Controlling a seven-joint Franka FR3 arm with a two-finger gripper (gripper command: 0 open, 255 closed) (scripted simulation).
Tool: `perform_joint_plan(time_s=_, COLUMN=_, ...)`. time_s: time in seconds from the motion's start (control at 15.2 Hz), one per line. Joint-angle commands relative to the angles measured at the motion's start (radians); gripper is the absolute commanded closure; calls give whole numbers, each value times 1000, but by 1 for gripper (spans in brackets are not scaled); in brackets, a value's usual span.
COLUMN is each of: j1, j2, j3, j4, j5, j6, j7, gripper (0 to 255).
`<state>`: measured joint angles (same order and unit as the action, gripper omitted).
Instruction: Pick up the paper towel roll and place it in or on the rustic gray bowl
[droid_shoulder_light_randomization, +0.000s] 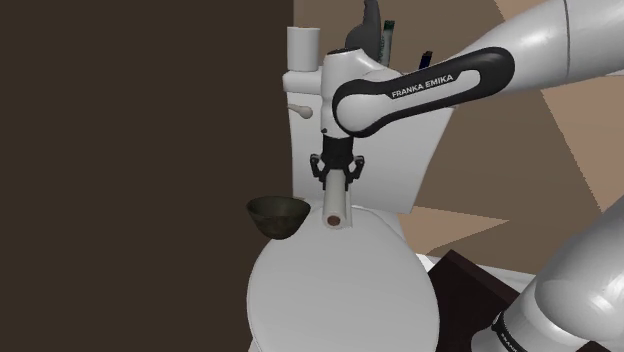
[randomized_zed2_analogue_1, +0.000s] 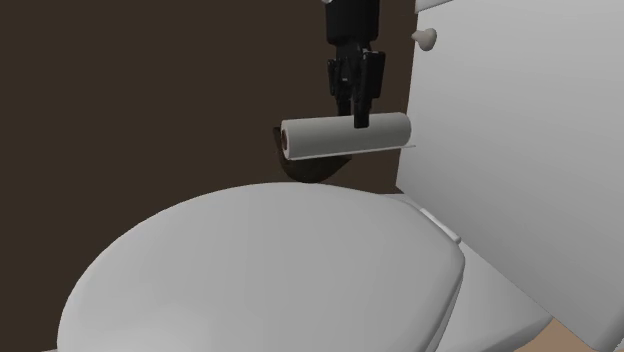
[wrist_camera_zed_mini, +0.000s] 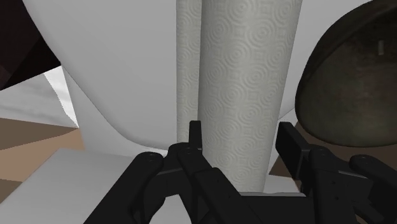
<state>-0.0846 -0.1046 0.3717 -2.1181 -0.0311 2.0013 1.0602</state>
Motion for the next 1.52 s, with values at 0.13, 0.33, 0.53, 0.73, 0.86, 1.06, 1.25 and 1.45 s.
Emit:
perform_joint_plan(time_s=0.13, j1=0, j2=-17, j3=-2, j4=38, j5=7, j6=-54, j7=-7, gripper=255)
perform_joint_plan(time_s=0.33, j1=-1, j2=-25, j3=-4, j4=70, j5=10, j6=-94, j7=-12, gripper=255)
perform_joint_plan(time_s=0.53, j1=-1, j2=-32, j3=-5, j4=104, j5=13, j6=-134, j7=-16, gripper=255)
perform_joint_plan(time_s=0.73, j1=16, j2=20, j3=23, j4=174, j5=-3, j6=-157, j7=36, gripper=255)
perform_joint_plan(time_s=0.86, j1=35, j2=77, j3=50, j4=242, j5=-24, j6=-176, j7=88, gripper=255)
perform_joint_plan(time_s=1.06, j1=70, j2=171, j3=85, j4=355, j5=-63, j6=-210, j7=166, gripper=255)
perform_joint_plan(time_s=1.25, j1=117, j2=275, j3=112, j4=485, j5=-110, j6=-253, j7=241, gripper=255)
perform_joint_plan(time_s=1.45, j1=132, j2=304, j3=115, j4=496, j5=-124, j6=-240, j7=262, gripper=255)
